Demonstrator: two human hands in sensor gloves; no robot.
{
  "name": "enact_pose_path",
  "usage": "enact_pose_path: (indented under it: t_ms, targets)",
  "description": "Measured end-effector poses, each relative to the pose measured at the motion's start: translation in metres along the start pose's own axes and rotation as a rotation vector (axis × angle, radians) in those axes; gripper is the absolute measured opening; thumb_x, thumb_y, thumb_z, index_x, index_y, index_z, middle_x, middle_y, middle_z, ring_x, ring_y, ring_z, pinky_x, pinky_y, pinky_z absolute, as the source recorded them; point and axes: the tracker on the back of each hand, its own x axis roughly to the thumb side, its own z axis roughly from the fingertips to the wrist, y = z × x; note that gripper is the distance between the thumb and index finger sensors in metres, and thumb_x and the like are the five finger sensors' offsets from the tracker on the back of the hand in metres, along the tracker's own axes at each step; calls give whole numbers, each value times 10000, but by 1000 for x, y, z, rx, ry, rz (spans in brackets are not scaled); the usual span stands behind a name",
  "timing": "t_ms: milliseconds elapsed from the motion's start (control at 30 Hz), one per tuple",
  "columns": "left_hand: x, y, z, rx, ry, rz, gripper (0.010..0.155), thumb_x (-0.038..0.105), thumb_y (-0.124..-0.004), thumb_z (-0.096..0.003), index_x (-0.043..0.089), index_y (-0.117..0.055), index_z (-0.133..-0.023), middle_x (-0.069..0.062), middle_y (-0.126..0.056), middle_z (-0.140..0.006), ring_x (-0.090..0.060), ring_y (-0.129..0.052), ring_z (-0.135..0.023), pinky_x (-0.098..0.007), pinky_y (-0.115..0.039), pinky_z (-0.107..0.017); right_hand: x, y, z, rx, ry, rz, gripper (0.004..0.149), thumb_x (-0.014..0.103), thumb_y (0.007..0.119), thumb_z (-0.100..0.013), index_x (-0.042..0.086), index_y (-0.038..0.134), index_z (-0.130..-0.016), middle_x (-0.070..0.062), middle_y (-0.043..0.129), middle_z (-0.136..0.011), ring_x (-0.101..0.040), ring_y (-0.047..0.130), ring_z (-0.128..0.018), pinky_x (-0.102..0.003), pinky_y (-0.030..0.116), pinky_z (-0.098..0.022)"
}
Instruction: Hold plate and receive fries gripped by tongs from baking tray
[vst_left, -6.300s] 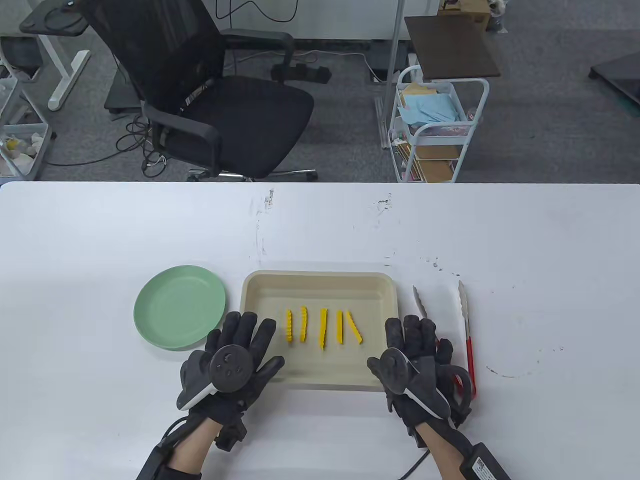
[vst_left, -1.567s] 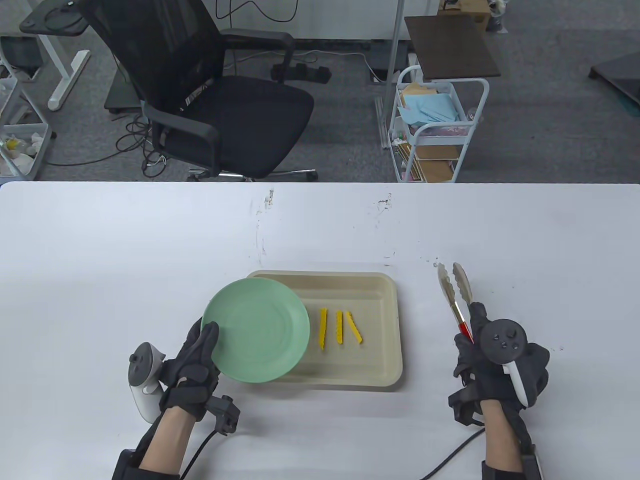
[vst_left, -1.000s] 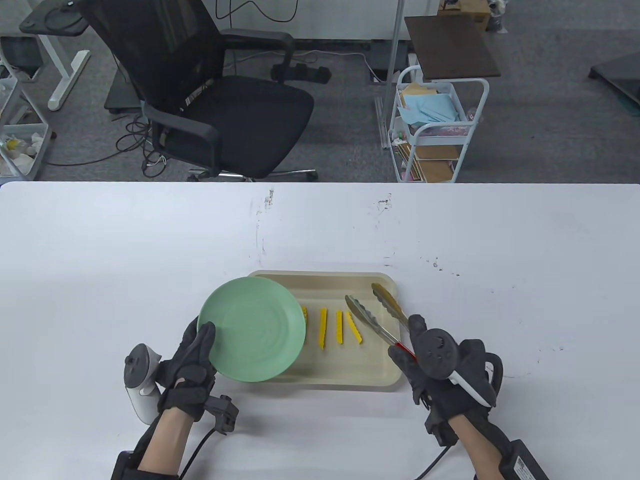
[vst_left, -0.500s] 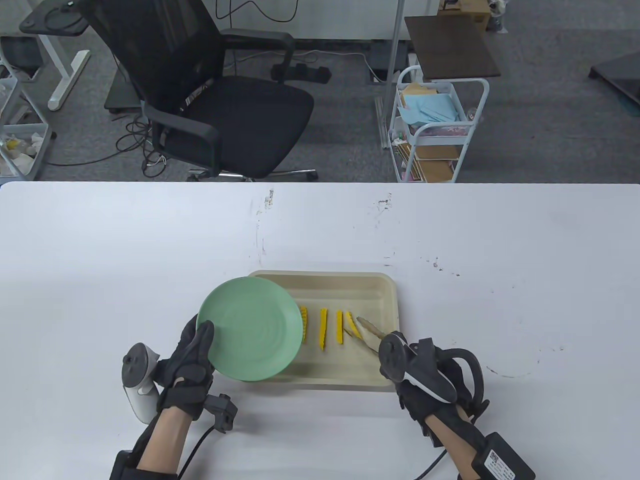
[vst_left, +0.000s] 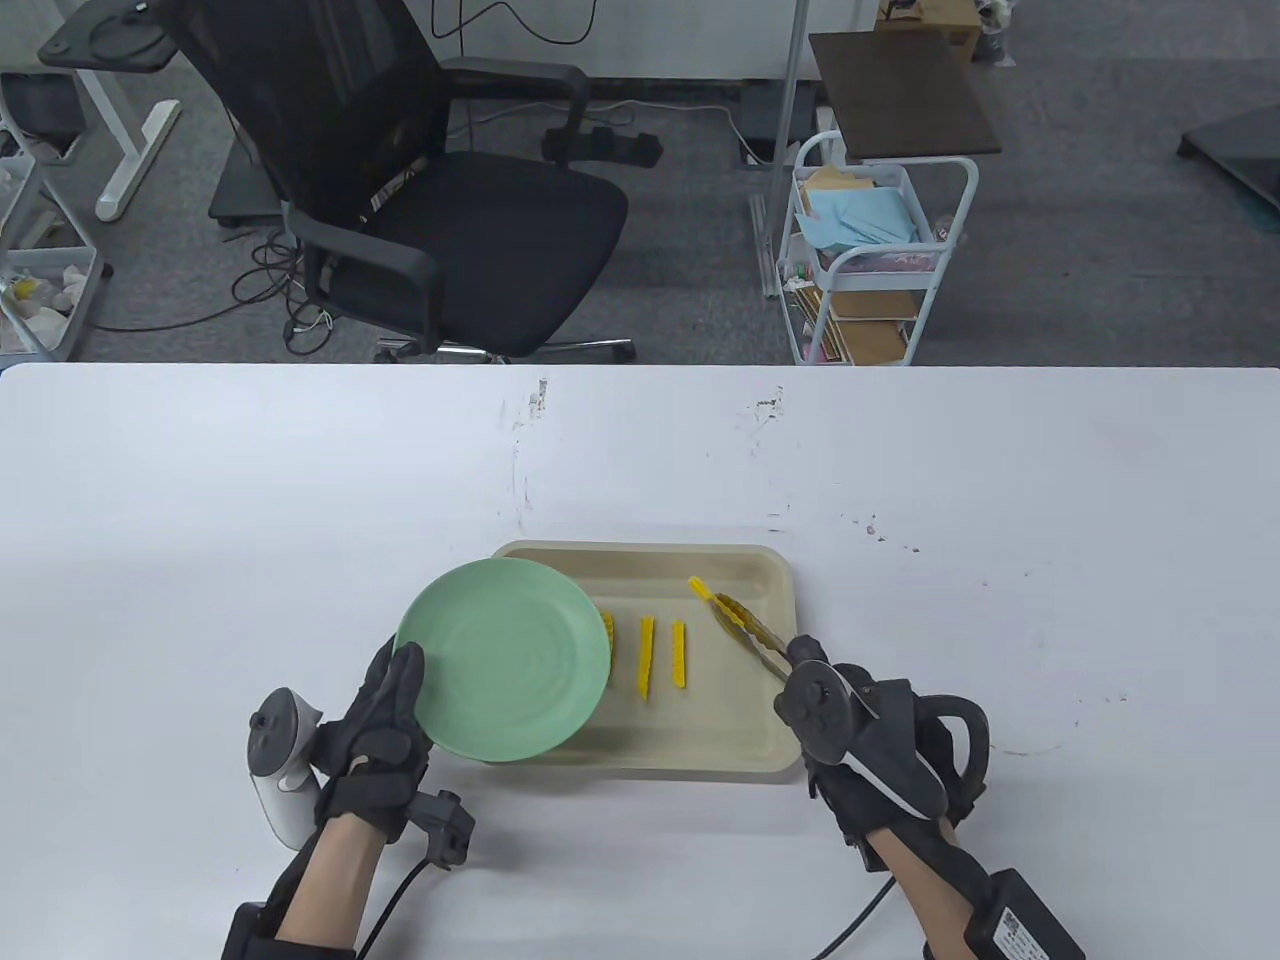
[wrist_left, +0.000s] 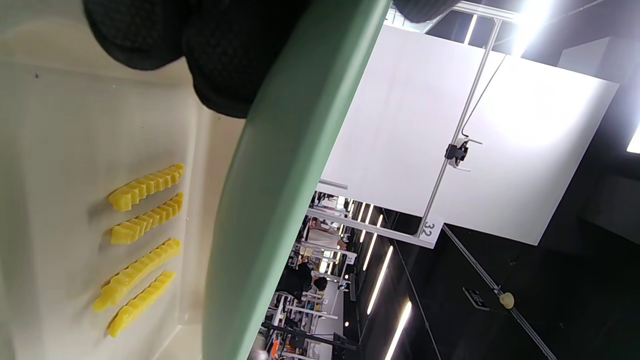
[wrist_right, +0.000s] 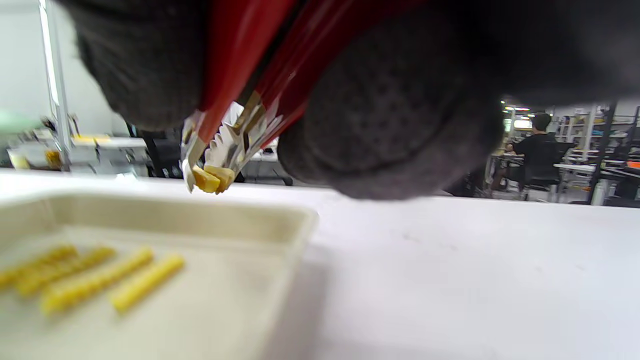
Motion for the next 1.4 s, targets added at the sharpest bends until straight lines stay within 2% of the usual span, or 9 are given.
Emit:
enact_pose_path:
  t_ms: [133,233,567,800,833,867,1200,1300,1400]
  targets:
    - [0,-2,1,-3,-3,-17,668,405,-469,-639,-7,-189,-1084,-109,-639,-925,-277,-868,-591,-532,-710,-490,19,-27,6,-108,-86,-91,524,506,840,-383,274,800,-851,-119,986,-676,-284,1037,-132,-444,881,-56]
    - [-2,-4,0,-8,9,-23,668,405,-466,-637,-8,-190,-1084,-111,-639,-923,-276,-877,-586,-531,-721,-482,36,-36,10,-133,-138,-99,526,508,840,-382,273,801,-851,-119,989,-673,-284,1037,-128,-444,881,-54]
    - [-4,-6,0,-27,26,-15,656,391,-451,-637,-6,-182,-1085,-119,-624,-926,-282,-866,-591,-536,-708,-489,92,-15,5,-74,-259,20,534,516,836,-381,275,796,-857,-108,985,-684,-279,1040,-143,-442,882,-66]
    - [-4,-6,-1,-33,31,0,656,392,-450,-638,-5,-183,-1086,-119,-626,-926,-282,-865,-589,-537,-706,-491,105,-9,3,-53,-271,91,546,521,837,-379,273,792,-863,-105,982,-690,-279,1039,-152,-443,880,-73]
    - [-4,-6,-1,-33,32,3,656,393,-450,-637,-4,-184,-1086,-118,-625,-926,-280,-866,-590,-536,-707,-491,105,-9,3,-50,-269,96,551,526,837,-378,272,791,-865,-103,981,-692,-278,1039,-157,-442,880,-77]
    - [-4,-6,-1,-33,32,7,656,393,-449,-638,-4,-182,-1087,-118,-624,-927,-281,-865,-591,-537,-706,-492,105,-9,3,-53,-270,95,555,529,835,-378,271,789,-868,-11,981,-700,-276,1040,-162,-441,881,-81]
    - [-4,-3,-1,-21,31,-1,657,395,-450,-638,-1,-180,-1087,-119,-617,-930,-284,-858,-597,-541,-697,-502,64,-16,4,-112,-169,-19,747,624,795,-351,207,689,-962,-117,908,-764,-288,1031,-295,-451,870,-155]
    - [-3,-1,-1,-11,28,6,656,395,-451,-638,1,-180,-1087,-118,-614,-931,-285,-855,-600,-543,-694,-505,36,-9,1,-61,-86,-75,779,639,790,-351,196,662,-980,-135,884,-779,-293,1025,-321,-454,865,-198]
    - [-2,2,-1,-4,25,6,655,393,-450,-639,1,-179,-1087,-120,-611,-933,-287,-853,-603,-545,-691,-507,17,9,1,35,-22,-19,789,655,743,-371,187,633,-997,-134,862,-804,-290,1023,-334,-453,864,-205]
